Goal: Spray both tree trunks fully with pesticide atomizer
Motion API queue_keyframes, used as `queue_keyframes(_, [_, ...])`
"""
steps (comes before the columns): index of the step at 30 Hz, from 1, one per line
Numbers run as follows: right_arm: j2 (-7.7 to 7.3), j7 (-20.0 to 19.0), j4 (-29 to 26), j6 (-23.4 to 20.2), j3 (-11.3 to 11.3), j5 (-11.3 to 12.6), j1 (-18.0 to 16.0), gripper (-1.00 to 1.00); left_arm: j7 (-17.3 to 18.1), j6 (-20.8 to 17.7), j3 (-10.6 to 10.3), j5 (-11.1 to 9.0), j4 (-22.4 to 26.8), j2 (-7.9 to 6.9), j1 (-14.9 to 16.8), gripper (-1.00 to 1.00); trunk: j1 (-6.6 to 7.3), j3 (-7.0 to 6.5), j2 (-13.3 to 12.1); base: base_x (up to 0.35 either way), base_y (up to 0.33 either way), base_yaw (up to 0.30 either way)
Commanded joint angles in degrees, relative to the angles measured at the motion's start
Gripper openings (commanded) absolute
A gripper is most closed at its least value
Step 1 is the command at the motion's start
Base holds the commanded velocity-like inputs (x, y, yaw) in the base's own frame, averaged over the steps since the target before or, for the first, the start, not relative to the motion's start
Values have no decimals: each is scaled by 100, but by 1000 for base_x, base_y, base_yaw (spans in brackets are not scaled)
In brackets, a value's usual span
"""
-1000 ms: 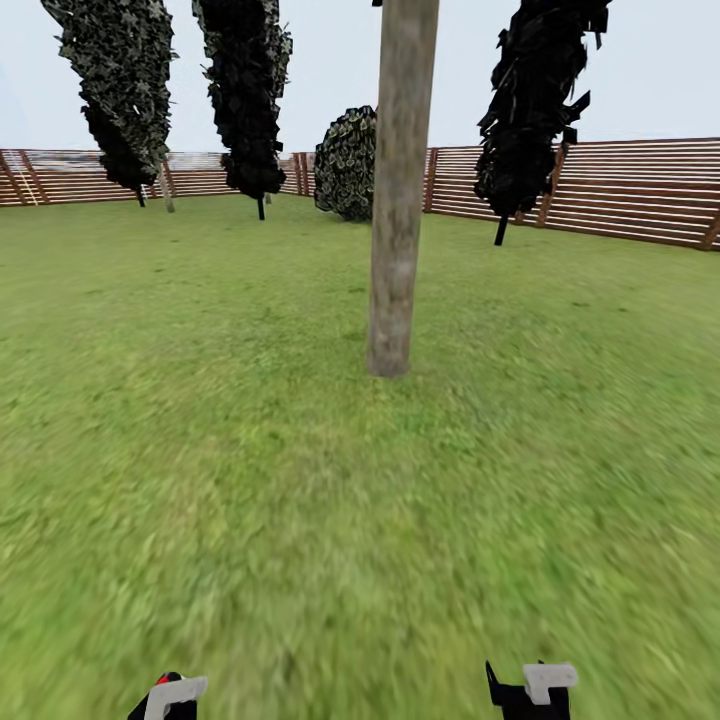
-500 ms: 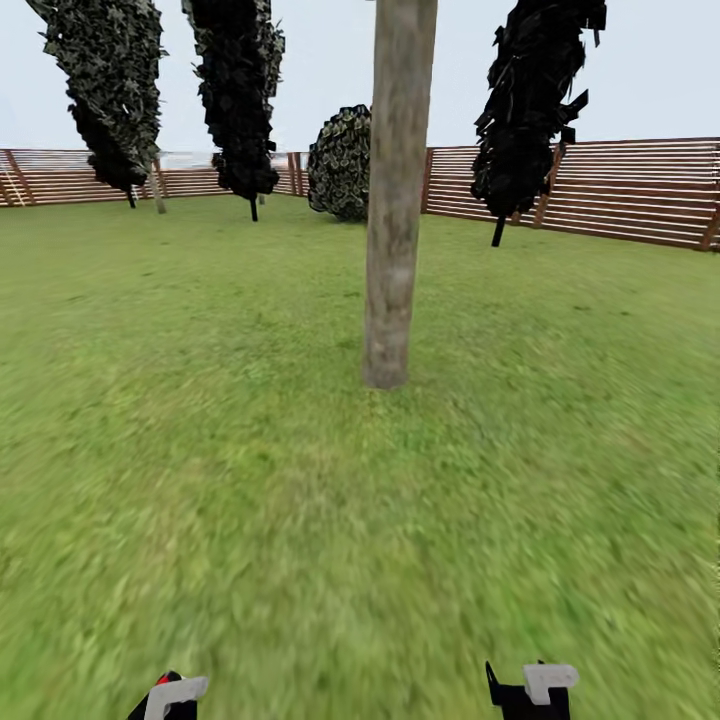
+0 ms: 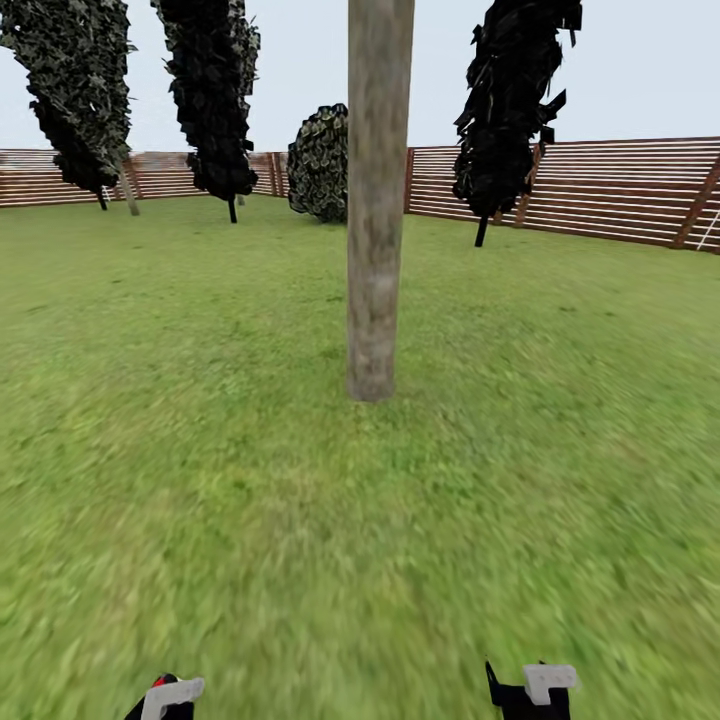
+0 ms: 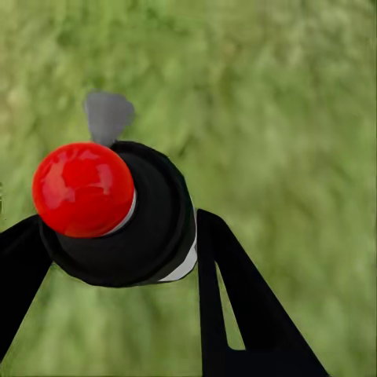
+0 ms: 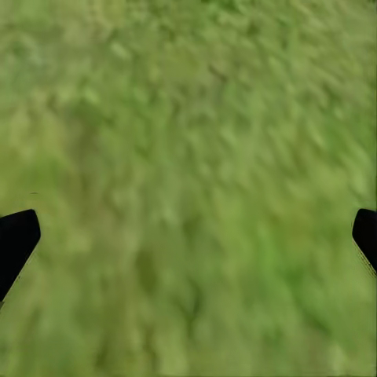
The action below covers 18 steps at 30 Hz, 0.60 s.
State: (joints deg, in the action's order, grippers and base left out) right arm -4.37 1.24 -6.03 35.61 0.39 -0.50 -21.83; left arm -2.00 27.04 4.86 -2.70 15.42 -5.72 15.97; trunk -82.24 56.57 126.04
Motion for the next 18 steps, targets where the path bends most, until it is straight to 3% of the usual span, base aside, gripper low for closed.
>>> queue_keyframes(1, [4,14,5,16,5,-5,-3,100,1,22,2,-37,14,-9,-7,-100,-3,5,2,339,0,-1])
queue_keyframes(18, [-29,14,214,25,-4,-2,-1,100,6,195,-28,-3,8,11,-51,-100,-3,5,2,339,0,0])
